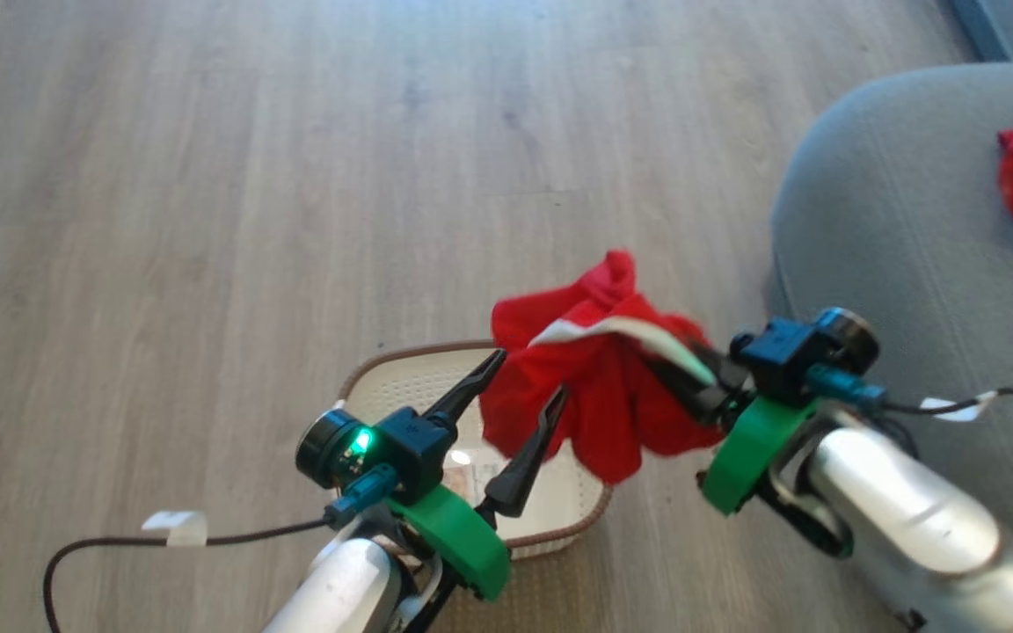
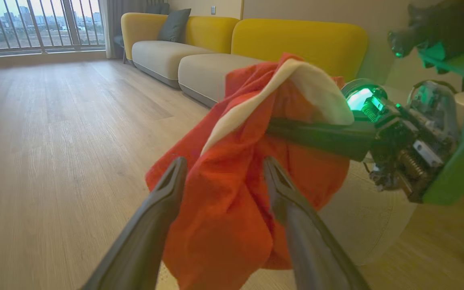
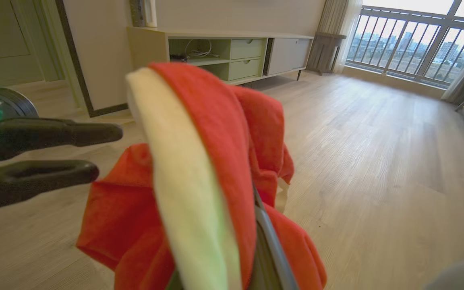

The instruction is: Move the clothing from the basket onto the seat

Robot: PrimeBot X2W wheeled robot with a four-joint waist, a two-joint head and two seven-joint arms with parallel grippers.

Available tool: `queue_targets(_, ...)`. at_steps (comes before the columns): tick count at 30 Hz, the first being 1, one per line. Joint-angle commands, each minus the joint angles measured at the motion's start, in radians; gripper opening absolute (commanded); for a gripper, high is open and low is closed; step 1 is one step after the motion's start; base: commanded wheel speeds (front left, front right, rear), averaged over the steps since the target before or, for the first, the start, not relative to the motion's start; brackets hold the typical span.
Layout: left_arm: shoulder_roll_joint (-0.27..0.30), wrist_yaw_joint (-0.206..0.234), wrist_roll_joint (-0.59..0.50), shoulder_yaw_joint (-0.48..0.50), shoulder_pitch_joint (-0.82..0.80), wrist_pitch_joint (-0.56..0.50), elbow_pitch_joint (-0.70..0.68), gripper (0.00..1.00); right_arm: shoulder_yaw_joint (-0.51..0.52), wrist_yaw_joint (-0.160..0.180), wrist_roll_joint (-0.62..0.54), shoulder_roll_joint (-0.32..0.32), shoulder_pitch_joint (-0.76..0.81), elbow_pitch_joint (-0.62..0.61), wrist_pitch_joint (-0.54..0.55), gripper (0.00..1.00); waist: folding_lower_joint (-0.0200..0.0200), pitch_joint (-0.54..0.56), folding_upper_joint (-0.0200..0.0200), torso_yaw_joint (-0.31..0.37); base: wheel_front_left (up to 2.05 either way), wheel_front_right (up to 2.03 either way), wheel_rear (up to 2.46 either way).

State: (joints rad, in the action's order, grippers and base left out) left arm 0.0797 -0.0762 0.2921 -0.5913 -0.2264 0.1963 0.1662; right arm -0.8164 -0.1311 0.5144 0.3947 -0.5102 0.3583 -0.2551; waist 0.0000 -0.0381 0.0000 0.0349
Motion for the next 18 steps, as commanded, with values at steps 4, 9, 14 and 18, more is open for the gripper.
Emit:
queue_targets(4, -0.002, 0.004, -0.002, 0.027, -0.065, 0.031, 0.001, 1.0, 0.081, 0.0, -0.026, 0.038, 0.002, -0.06, -0.007, 0.0, 0.0, -0.026, 0.0, 0.106, 0.0, 0.0, 0.0)
queue_targets(9, -0.014, 0.001, 0.008, 0.004, -0.084, 0.047, 0.023, 1.0, 0.168, 0.0, -0.046, 0.063, 0.032, -0.088, -0.007, 0.0, 0.0, -0.044, 0.0, 0.211, 0.0, 0.0, 0.0)
queue_targets(14, -0.023, -0.004, 0.024, -0.033, -0.103, 0.054, 0.039, 1.0, 0.238, 0.0, -0.065, 0.078, 0.075, -0.102, -0.007, 0.0, 0.0, -0.064, 0.0, 0.313, 0.0, 0.0, 0.0)
queue_targets(18, -0.026, -0.005, 0.031, -0.063, -0.122, 0.058, 0.048, 1.0, 0.3, 0.0, -0.077, 0.089, 0.122, -0.108, -0.007, 0.0, 0.0, -0.082, 0.0, 0.368, 0.0, 0.0, 0.0)
